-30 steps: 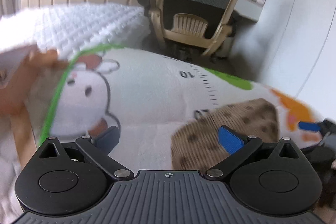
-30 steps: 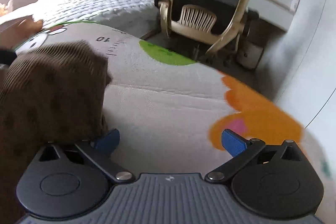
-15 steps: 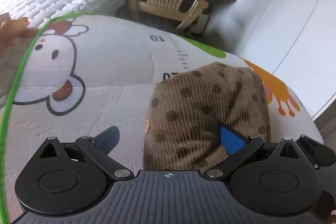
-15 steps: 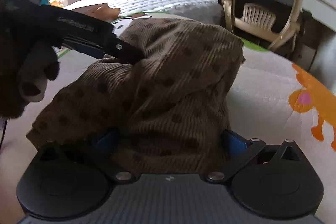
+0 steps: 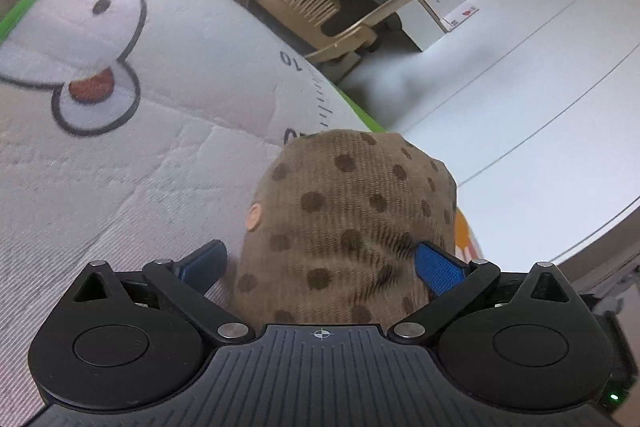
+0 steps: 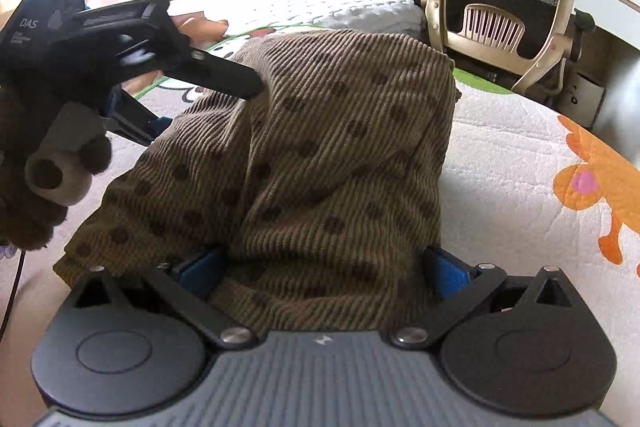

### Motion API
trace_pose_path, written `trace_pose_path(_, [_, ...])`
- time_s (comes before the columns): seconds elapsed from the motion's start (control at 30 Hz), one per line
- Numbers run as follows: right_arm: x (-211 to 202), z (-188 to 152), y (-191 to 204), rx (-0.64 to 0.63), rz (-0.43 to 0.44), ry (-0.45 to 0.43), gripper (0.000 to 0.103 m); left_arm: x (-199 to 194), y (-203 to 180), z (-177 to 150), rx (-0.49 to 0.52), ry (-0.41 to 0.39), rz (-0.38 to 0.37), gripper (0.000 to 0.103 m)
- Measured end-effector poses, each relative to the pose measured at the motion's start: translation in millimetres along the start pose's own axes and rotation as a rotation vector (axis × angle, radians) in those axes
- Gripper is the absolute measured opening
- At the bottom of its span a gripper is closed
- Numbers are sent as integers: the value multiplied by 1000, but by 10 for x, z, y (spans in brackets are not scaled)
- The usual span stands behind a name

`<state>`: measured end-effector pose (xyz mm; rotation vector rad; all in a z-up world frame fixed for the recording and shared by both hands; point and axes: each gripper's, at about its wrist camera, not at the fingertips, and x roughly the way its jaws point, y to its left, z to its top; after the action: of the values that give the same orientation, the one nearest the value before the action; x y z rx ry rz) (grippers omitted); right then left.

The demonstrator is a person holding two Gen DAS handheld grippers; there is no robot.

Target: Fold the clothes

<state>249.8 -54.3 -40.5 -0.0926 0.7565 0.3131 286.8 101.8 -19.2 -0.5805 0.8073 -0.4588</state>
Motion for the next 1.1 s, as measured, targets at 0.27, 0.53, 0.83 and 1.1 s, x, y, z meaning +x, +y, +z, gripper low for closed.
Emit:
trace_pose_path(0.27, [322,321,211,-82,-67,-86,103,-65,-319,269,238,-114,244,65])
trace_pose_path(0.53, [323,466,169,-79,-29,-70,103,-398,-226,114,424,-118,399,91])
trace_pose_path(0.83, [138,1220,-245,53,-179,-249,103,-178,-280,-98,548,-75,482,92])
trace_pose_path(1.1, [1131,1198,-333,3,-266,-109,103,-226,-257,-117,530,-60,447,93])
